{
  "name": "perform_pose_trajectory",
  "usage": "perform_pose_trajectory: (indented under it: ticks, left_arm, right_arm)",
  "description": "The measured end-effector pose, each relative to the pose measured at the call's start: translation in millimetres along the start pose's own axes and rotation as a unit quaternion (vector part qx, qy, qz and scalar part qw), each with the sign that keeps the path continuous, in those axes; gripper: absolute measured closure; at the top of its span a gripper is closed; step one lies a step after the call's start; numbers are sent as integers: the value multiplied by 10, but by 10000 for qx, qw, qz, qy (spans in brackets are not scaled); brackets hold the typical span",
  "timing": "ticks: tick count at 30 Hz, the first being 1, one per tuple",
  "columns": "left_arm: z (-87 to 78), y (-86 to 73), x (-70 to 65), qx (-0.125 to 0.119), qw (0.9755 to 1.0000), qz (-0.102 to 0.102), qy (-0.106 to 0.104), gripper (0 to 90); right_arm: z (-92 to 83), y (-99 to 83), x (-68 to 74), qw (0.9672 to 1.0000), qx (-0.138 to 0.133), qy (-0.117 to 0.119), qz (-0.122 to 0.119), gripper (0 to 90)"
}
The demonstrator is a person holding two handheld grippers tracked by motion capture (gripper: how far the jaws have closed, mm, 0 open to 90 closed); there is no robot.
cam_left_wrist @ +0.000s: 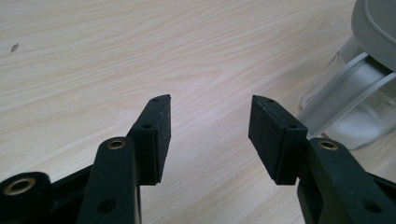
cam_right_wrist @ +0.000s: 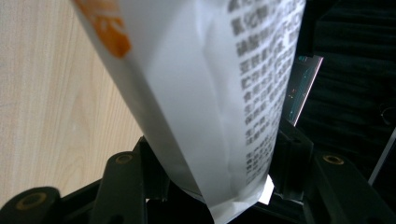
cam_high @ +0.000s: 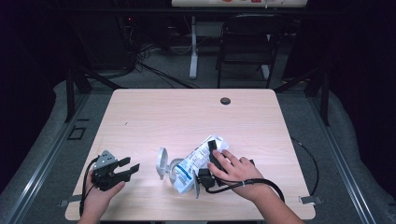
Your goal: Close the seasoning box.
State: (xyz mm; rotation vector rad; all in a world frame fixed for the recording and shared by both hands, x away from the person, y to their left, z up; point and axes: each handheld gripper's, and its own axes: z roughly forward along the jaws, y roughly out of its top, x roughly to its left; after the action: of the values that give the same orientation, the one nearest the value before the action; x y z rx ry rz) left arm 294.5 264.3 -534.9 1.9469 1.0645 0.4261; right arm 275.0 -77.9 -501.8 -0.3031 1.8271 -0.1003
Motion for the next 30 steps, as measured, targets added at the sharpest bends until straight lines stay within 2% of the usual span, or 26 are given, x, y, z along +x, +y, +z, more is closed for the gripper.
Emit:
perform_pose_trajectory:
  ticks: [30]
  left_arm:
    - [-10, 2, 10, 40, 10000, -6, -11, 496]
  right_arm:
    - [-1, 3, -21, 10000, -57, -31, -74, 504]
